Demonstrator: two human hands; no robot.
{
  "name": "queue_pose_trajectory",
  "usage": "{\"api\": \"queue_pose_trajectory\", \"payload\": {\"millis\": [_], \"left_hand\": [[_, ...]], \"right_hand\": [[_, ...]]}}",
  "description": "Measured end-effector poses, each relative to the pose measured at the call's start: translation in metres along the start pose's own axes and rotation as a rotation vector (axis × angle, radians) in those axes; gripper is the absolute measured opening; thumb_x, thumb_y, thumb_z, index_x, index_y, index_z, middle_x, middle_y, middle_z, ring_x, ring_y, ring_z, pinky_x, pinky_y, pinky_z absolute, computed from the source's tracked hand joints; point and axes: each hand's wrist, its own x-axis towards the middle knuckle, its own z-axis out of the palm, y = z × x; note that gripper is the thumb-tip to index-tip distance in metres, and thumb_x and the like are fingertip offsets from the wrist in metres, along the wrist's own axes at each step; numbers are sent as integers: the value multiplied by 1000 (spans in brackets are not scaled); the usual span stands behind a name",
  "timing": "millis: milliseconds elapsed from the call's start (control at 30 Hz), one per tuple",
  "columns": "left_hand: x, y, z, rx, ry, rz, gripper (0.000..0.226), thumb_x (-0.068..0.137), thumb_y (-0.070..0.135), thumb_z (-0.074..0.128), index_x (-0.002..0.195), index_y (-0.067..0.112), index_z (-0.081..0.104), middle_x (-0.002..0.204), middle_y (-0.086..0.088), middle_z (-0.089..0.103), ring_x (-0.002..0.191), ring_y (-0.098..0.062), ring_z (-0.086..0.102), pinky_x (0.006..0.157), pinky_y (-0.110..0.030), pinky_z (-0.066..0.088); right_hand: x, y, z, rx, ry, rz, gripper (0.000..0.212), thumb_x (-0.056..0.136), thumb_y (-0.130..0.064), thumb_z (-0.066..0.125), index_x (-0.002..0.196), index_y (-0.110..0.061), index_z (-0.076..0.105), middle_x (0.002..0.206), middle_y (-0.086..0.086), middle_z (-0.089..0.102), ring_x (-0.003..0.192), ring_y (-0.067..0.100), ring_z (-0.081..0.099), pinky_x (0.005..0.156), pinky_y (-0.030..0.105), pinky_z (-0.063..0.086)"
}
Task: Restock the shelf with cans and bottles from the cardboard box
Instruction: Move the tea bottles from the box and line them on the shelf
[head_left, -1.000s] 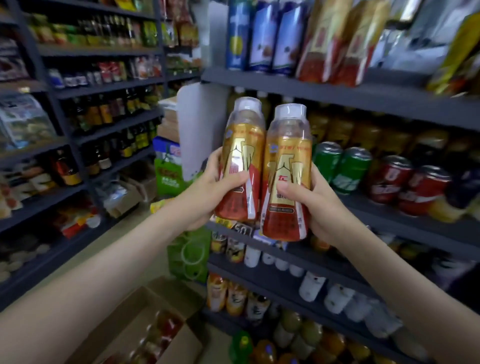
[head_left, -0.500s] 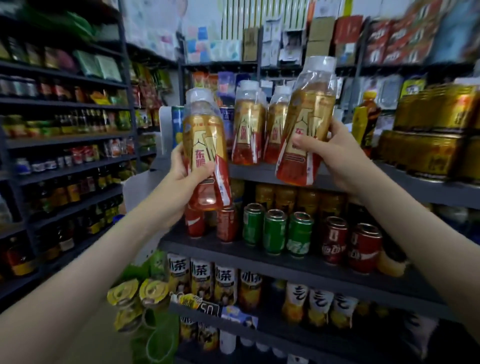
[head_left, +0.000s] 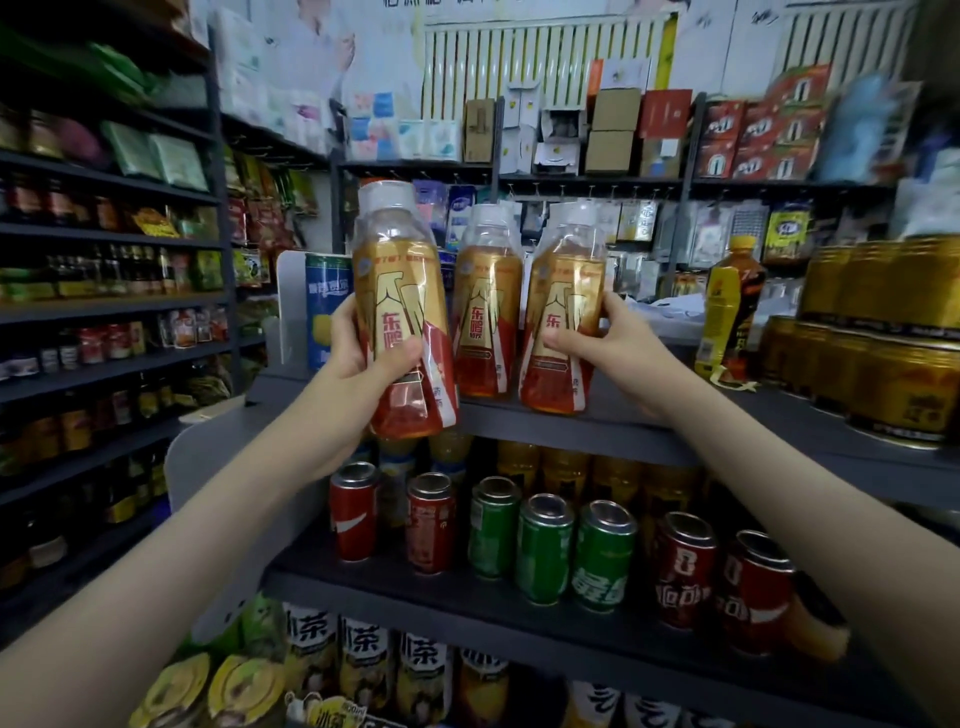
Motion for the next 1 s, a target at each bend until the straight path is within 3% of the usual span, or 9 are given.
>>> {"api": "queue_pose_trajectory", "payload": {"millis": [100, 200, 300, 367, 467, 633, 800, 900, 1000], "left_hand": [[5, -1, 11, -3, -11, 28, 82, 73, 30, 59, 144, 32, 18, 117, 13, 58, 102, -4, 63, 81, -27, 55], [7, 2, 24, -4, -31, 49, 80, 73, 31, 60, 142, 33, 20, 119, 11, 59, 105, -9, 64, 78, -28, 57], [9, 7, 40, -1, -34, 93, 79, 73, 31, 59, 142, 32, 20, 117, 12, 60, 104, -6, 65, 79, -27, 57], [9, 9, 50, 23, -48, 106, 83, 74, 31, 59, 145, 31, 16, 116, 14, 59, 101, -3, 65, 79, -25, 57], [8, 8, 62, 64, -58, 122, 77, 82, 25, 58, 145, 30, 14, 112, 18, 59, 97, 4, 64, 79, -21, 55], [8, 7, 76, 80, -73, 122, 78, 80, 29, 59, 143, 32, 13, 117, 16, 57, 99, 3, 64, 81, -23, 55], [10, 8, 77, 103, -56, 115, 87, 73, 34, 61, 145, 33, 11, 118, 17, 57, 104, 1, 62, 92, -31, 51], [11, 7, 71, 113, -41, 110, 84, 73, 33, 62, 142, 34, 14, 119, 15, 58, 109, -4, 60, 97, -38, 48], [12, 5, 68, 102, -30, 99, 79, 74, 32, 62, 139, 36, 17, 117, 16, 58, 105, -1, 62, 95, -36, 49]], "right_hand": [[0, 0, -4, -42, -55, -19, 52, 79, -30, 75, 121, -26, 44, 111, -8, 63, 95, 2, 64, 79, 22, 55], [-3, -5, -9, -201, -95, -51, 48, 85, -36, 69, 124, -24, 44, 106, -17, 60, 89, -5, 59, 69, 10, 50], [-2, -1, -11, -384, -63, -86, 55, 86, -49, 63, 129, -17, 50, 117, -8, 61, 103, 8, 57, 84, 23, 46], [-2, 1, -12, -363, -54, -54, 60, 84, -53, 64, 128, -15, 50, 117, -6, 61, 103, 10, 58, 81, 24, 46], [-3, -1, -11, -273, -58, 3, 53, 81, -50, 68, 117, -17, 46, 103, -9, 59, 89, 2, 56, 66, 17, 45], [-3, -1, -6, -37, -71, 60, 38, 80, -29, 76, 99, -21, 44, 96, -7, 59, 83, 0, 58, 60, 14, 46], [-6, -2, -10, -142, -2, 7, 55, 77, -36, 78, 111, -15, 40, 94, -11, 53, 80, -3, 51, 51, 10, 41], [-5, 2, -11, -178, 6, -11, 58, 76, -39, 78, 112, -16, 39, 102, -5, 56, 88, 5, 56, 60, 15, 42], [-7, 2, -10, -165, 14, -17, 56, 77, -39, 78, 111, -17, 39, 98, -10, 54, 85, 2, 54, 63, 16, 43]]}}
